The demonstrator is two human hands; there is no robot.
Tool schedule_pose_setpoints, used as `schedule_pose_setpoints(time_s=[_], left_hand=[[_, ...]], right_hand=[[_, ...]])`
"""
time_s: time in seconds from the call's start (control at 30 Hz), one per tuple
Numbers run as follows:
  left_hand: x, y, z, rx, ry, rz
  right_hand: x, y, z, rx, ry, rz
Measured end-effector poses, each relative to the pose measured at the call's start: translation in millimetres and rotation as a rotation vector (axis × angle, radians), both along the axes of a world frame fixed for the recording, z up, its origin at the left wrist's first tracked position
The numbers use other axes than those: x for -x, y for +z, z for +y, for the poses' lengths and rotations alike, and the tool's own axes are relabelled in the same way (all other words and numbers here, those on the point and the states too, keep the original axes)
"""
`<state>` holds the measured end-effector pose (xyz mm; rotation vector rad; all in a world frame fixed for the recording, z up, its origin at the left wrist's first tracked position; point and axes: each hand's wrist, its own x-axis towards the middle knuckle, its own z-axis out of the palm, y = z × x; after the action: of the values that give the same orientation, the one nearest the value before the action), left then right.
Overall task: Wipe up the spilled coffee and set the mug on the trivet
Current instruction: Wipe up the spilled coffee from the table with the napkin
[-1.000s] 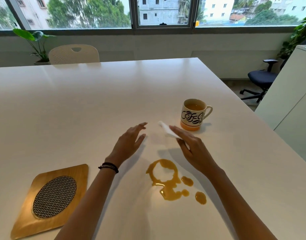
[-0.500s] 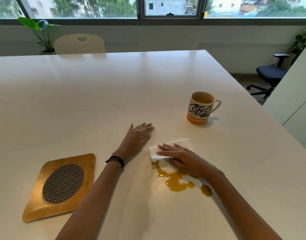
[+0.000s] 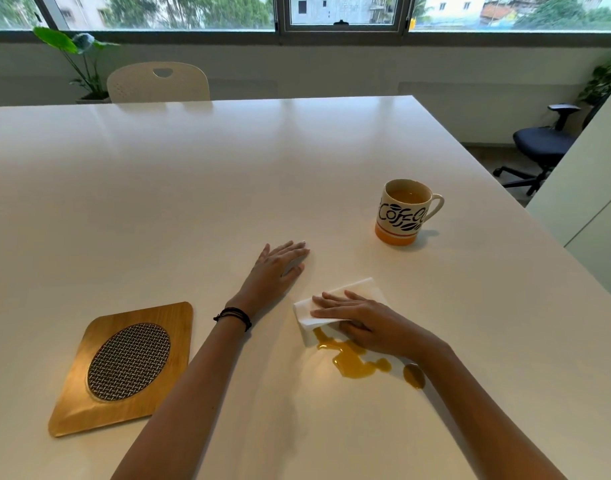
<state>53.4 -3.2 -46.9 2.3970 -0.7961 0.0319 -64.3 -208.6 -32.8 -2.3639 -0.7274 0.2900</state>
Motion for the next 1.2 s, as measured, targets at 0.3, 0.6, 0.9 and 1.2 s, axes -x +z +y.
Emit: schedule_pose_setpoints(time_s=[0.3, 0.6, 0.9, 1.2], left_hand=[[0, -4, 0, 0.022, 0.020, -0.033], [2, -2, 0, 0.023, 0.017, -0.024], [4, -1, 1, 0.024, 0.016, -0.004], [6, 5, -1, 0.024, 0.025, 0.021]], right_hand=[[1, 4, 1, -0.005, -0.003, 0.017], [-1, 1, 1, -0.011, -0.011, 0.021], [0, 5, -1, -0.038, -0.002, 0.088], [3, 14, -5, -0.026, 0.052, 0.159]])
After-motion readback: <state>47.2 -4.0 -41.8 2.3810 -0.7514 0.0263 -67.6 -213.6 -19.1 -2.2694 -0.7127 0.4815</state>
